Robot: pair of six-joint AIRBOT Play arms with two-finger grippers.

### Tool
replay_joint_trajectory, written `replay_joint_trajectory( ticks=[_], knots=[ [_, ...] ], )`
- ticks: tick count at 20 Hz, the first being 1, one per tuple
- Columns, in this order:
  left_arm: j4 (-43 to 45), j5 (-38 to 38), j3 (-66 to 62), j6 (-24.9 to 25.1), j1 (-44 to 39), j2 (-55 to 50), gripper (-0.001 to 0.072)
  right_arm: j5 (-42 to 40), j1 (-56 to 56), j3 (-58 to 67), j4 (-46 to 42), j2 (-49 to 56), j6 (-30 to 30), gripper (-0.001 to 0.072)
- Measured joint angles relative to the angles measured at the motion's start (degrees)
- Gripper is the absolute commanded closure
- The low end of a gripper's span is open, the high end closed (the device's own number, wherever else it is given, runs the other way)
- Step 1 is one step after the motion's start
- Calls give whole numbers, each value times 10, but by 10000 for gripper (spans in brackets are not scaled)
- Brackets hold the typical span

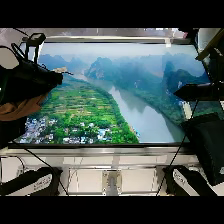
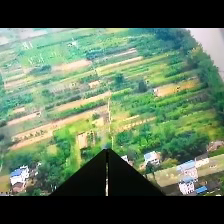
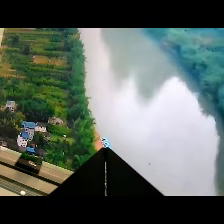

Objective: Fold the clothes and pants, and hang the long-sleeved shirts on hangers.

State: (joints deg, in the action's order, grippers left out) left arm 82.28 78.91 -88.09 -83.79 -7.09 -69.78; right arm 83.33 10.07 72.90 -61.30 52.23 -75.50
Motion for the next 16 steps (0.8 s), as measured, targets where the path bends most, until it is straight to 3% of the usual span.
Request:
replay_joint_trajectory(
  ticks=[12, 14, 15, 16],
  knots=[
    [0, 0, 0, 0, 0, 0, 678, -2, 0, 0, -1, 0, 0, 692],
    [8, -16, 0, 10, 0, -5, 363, -3, 0, 0, -1, 0, 0, 692],
    [24, -25, 0, 10, 1, -9, 269, -4, 0, 0, -2, 0, 0, 692],
    [60, -42, 0, -2, 5, -16, 265, -7, 0, 0, -2, 0, 0, 692]
  ],
)
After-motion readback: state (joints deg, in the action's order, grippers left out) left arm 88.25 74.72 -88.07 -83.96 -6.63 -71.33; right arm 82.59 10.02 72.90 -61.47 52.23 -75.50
